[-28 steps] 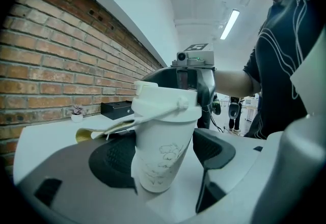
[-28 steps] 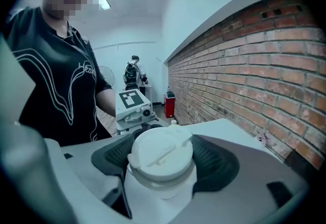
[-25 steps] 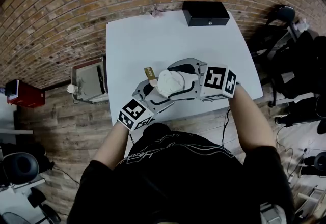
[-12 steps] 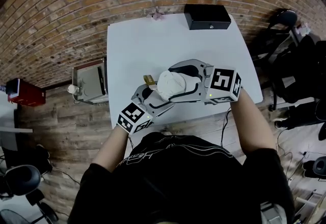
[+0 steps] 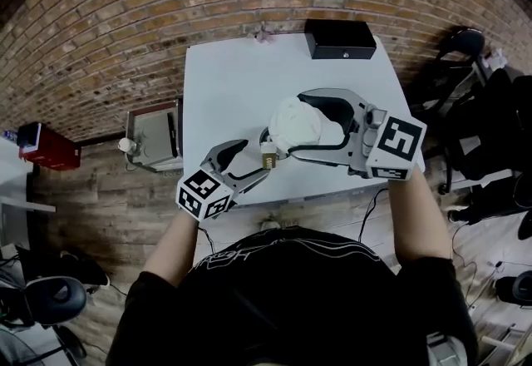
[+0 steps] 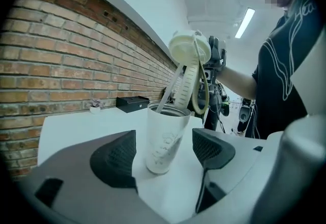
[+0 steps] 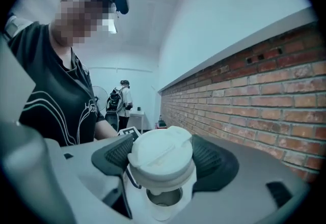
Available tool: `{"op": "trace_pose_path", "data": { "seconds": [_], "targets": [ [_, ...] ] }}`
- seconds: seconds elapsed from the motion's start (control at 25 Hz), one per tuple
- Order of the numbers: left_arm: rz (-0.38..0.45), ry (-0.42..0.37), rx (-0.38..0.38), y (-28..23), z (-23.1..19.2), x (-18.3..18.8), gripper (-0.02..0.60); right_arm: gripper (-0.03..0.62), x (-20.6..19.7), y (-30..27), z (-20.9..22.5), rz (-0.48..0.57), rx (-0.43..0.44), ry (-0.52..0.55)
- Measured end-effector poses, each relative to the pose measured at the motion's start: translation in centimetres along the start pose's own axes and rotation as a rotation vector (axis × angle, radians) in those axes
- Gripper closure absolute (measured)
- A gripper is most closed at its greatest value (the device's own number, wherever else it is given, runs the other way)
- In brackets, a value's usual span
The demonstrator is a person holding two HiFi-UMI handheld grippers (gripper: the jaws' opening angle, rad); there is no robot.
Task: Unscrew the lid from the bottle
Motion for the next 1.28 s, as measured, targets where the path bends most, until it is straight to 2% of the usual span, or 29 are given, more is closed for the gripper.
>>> {"op": "trace_pose_path", "data": {
  "seconds": [0.08, 0.28, 0.36, 0.48, 0.56, 0.68, 0.84, 1.0, 1.28],
  "targets": [
    [0.015, 0.021, 0.042, 1.8, 0.0, 0.7, 0.229, 0.235, 2.2, 1.4, -0.2, 0.042, -0.049, 0.012],
    [0.142, 0.018, 0.198, 7.4, 1.9, 4.2, 0.474, 0.235, 6.8, 4.9, -3.2, 0.136, -0.148, 0.026],
    [0.197, 0.026, 0.223, 9.5, 4.0, 5.5, 0.520, 0.235, 7.0, 5.5, -5.2, 0.140, -0.169, 0.007],
    [0.253, 0.073, 0.227, 11.9, 7.8, 6.3, 0.537, 0.235, 5.7, 5.6, -8.3, 0.103, -0.199, -0.056],
    [0.270, 0.093, 0.201, 12.9, 10.7, 6.2, 0.538, 0.235, 4.2, 5.7, -10.4, 0.090, -0.228, -0.132],
    [0.269, 0.077, 0.169, 13.4, 15.0, 6.0, 0.538, 0.235, 2.3, 6.1, -13.7, 0.081, -0.251, -0.231],
    [0.244, 0.059, 0.147, 12.8, 19.3, 4.9, 0.540, 0.235, 0.4, 6.7, -17.6, 0.045, -0.262, -0.279],
    [0.193, 0.068, 0.156, 11.5, 20.8, 3.7, 0.543, 0.235, -0.8, 7.7, -19.3, 0.050, -0.271, -0.322],
    [0.174, 0.096, 0.187, 10.4, 21.0, 4.1, 0.547, 0.235, -1.7, 9.9, -18.0, 0.043, -0.305, -0.332]
  ]
}}
Point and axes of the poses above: the fingertips, and each gripper's own axes: y backward along the fingers, z to its right, x out of its top, the point moved 1 cm from there along y, backward along the fingers, and after that the axes turned 10 degrees about y, right-handed, at the moved point
